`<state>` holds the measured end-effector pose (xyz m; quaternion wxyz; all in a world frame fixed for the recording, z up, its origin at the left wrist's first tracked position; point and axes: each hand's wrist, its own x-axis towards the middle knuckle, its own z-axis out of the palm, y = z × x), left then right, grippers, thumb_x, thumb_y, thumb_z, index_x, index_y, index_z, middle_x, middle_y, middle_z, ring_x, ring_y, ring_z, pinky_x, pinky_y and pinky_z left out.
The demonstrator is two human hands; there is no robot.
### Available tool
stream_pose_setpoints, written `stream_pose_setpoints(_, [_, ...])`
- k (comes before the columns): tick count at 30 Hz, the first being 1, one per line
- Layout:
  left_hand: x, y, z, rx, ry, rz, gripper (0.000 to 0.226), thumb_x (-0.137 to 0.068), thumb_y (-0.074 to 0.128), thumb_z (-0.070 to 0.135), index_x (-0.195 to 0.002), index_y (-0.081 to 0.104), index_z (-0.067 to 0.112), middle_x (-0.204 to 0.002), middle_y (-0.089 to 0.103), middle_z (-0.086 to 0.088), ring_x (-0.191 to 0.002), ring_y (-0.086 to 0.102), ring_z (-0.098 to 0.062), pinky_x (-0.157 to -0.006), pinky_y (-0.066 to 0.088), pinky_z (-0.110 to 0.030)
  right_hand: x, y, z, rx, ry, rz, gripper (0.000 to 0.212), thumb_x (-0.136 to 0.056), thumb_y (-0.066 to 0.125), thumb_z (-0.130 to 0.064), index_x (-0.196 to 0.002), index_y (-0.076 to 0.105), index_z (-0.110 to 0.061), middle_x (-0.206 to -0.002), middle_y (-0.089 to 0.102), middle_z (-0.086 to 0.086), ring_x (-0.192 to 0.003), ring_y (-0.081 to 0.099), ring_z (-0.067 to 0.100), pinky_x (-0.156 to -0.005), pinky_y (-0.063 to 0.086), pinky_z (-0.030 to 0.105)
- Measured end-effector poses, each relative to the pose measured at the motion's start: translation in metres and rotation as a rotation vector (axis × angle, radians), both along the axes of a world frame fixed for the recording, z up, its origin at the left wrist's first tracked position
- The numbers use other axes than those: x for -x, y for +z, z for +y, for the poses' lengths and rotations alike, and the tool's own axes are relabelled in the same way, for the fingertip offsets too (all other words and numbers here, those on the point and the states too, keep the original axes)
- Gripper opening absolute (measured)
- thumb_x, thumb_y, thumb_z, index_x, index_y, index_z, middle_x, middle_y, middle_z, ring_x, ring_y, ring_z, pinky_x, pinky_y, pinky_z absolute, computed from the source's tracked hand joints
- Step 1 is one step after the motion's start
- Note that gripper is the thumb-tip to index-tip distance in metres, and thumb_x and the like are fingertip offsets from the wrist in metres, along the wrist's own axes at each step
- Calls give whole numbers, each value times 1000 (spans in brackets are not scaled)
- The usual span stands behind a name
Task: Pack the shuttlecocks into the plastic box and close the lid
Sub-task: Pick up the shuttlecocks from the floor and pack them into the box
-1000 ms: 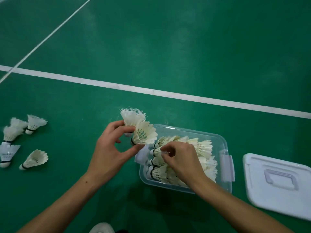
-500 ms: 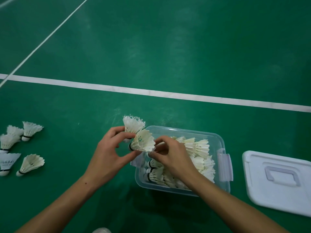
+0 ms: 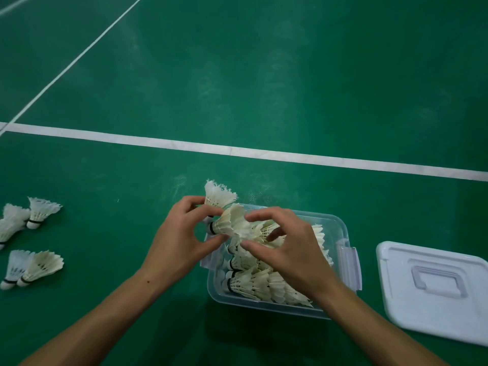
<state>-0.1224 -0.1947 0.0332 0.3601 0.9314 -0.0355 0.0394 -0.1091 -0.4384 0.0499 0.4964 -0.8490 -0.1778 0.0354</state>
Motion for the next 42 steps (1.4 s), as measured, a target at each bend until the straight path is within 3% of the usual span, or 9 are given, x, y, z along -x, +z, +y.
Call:
stream_pose_setpoints(5, [-5, 2, -9, 0, -43, -5, 45, -75, 88, 45, -117, 71, 46, -133, 52, 11, -121, 52, -8, -89, 52, -33, 0, -11, 5, 96, -1, -161, 14, -89, 81, -31, -102, 75, -28, -99, 71, -20, -101, 60, 4, -80, 54, 33])
stream_pose_setpoints(9, [-3, 3, -5, 53, -66, 25, 54, -70, 84, 56, -122, 71, 49, -131, 52, 15, -115, 51, 8, -86, 44, -12, 12, -19, -5, 125, -107, -201, 11, -89, 79, -29, -99, 75, -26, -95, 72, -18, -95, 60, 2, -77, 53, 23])
stream_pose_setpoints(13, [3, 5, 0, 77, -29, 16, 43, -77, 84, 44, -118, 73, 48, -129, 54, 14, -109, 51, 13, -82, 41, -2, 22, -27, -23, 181, -200, -164, 13, -86, 79, -30, -98, 73, -32, -92, 70, -23, -92, 64, -3, -76, 51, 13])
stream_pose_setpoints(18, [6, 5, 2, 62, -6, 11, 32, -83, 82, 40, -113, 74, 46, -128, 55, 14, -116, 53, 5, -82, 42, -4, 24, -40, -16, 277, -147, -146, 14, -85, 80, -28, -96, 73, -31, -88, 70, -22, -85, 63, -4, -75, 51, 11])
stream_pose_setpoints(25, [6, 1, -1, 37, -14, 8, 34, -84, 83, 35, -114, 73, 47, -130, 54, 13, -121, 53, 0, -86, 42, -13, 20, -54, -4, 409, -49, -138, 15, -86, 82, -25, -98, 76, -30, -85, 70, -14, -77, 54, 0, -65, 34, 6])
stream_pose_setpoints(30, [5, 0, -3, 20, -32, 1, 34, -85, 83, 32, -114, 73, 47, -131, 53, 13, -119, 55, -5, -89, 46, -21, 6, -54, -4, 448, -64, -45, 17, -91, 78, -27, -108, 79, -33, -90, 66, -9, -77, 57, 7, -66, 55, 25])
stream_pose_setpoints(32, [5, -1, -3, 4, -45, 7, 33, -86, 82, 31, -115, 73, 47, -132, 53, 13, -120, 55, -5, -90, 49, -26, 4, -51, -5, 453, -48, -45, 17, -90, 80, -27, -106, 80, -31, -91, 71, -8, -80, 57, 8, -66, 56, 26])
stream_pose_setpoints(35, [4, -2, -4, -19, -65, 2, 30, -91, 76, 26, -113, 74, 46, -132, 54, 12, -119, 56, -7, -91, 52, -31, 3, -49, -7, 442, 2, -20, 18, -92, 76, -35, -109, 78, -32, -101, 76, -15, -93, 54, 4, -71, 41, 12])
stream_pose_setpoints(42, [4, -6, -4, -33, -103, -47, 34, -96, 72, 14, -109, 77, 45, -128, 63, 10, -118, 60, -14, -92, 56, -38, 4, -44, -18, 412, 63, 50, 36, -91, 72, -48, -125, 66, -36, -123, 64, -23, -116, 46, -5, -93, 33, 8])
